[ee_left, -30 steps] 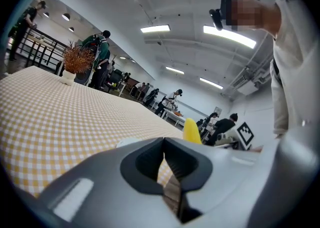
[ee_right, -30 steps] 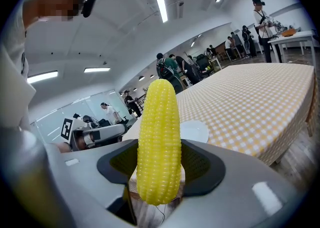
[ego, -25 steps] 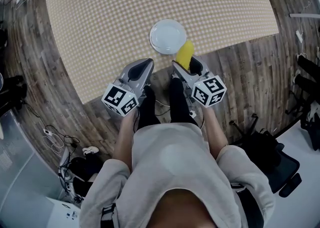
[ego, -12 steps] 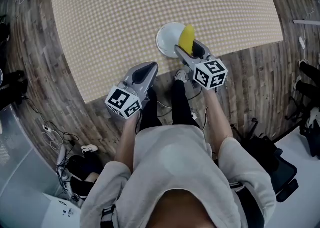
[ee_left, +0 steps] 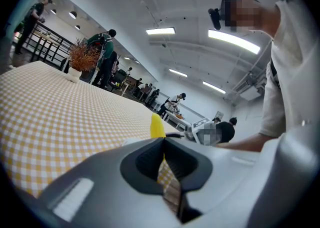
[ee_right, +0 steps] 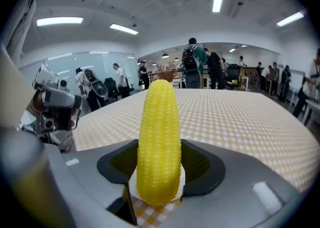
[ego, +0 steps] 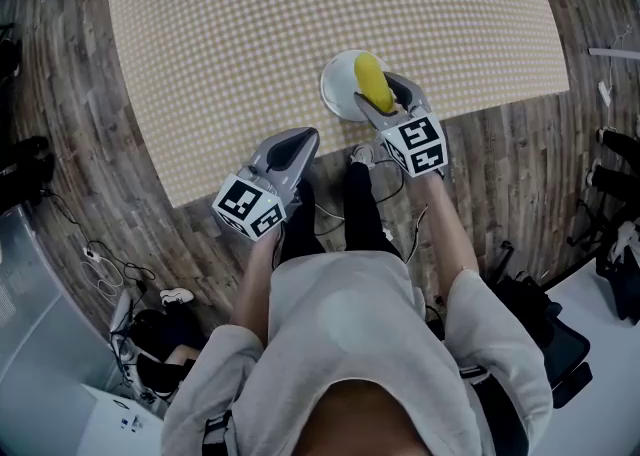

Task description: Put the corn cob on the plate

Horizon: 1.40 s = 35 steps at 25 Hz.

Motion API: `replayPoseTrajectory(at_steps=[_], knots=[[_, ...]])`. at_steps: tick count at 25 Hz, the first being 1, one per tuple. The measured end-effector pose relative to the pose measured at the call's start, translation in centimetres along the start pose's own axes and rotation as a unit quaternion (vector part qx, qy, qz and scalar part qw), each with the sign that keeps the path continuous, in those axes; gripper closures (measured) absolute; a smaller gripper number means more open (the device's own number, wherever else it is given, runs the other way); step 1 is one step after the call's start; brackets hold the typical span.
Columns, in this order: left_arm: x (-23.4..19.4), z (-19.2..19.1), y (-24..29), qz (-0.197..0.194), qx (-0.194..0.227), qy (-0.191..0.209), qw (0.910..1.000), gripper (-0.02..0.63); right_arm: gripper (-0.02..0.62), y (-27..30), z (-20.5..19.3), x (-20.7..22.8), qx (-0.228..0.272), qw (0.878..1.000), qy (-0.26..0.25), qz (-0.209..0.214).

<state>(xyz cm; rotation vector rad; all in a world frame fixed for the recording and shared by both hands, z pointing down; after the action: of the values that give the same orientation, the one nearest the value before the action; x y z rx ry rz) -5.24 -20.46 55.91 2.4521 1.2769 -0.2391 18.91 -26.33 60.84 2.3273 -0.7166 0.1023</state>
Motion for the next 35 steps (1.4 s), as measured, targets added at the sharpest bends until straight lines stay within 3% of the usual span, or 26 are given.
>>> replayPoseTrajectory(at_steps=[2,4,7,10,13,20,35], knots=[[0.0,0.0,-0.3,0.002,0.002,-0.002,1.0000,0.598,0.339,0.4,0.2,-0.6,-0.018,0.997,-0.076,-0.006],[0.0,0.0,-0.4,0.004,0.004,-0.004,1.0000,0.598,0.339,0.6,0.3,-1.2,-0.044,0.984,-0.170,-0.009],[-0.1,0.1,-0.7,0.009,0.008,-0.005,0.9999,0.598,0.339,1.2,0.1,-2.2,-0.095,0.944,-0.316,-0.015],[-0.3,0.0,-1.2,0.014,0.012,-0.007,0.9998,0.598,0.341,1.9,-0.3,-2.9,-0.131,0.901,-0.413,-0.019],[-0.5,-0.3,-1.7,0.018,0.013,-0.013,0.9997,0.598,0.342,2.3,-0.5,-3.1,-0.149,0.883,-0.446,-0.015],[-0.6,-0.3,-2.1,0.023,0.024,-0.024,0.9992,0.598,0.344,3.0,-0.6,-2.7,-0.163,0.899,-0.406,0.012],[-0.6,0.2,-1.3,0.027,0.026,-0.022,0.9991,0.598,0.342,3.5,-0.4,-1.0,-0.171,0.917,-0.357,0.053]])
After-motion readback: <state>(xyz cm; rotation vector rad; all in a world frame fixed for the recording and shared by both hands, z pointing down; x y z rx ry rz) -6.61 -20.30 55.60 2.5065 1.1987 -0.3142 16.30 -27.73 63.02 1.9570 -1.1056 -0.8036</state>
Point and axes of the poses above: the fingertips, and each gripper's own axes: y forward along the fingers, x to its right, z out of its top, the point moved 10 cm from there along -y, backward along the fingers, and after that the axes turned 12 degrees about y, right-handed, at the moved point
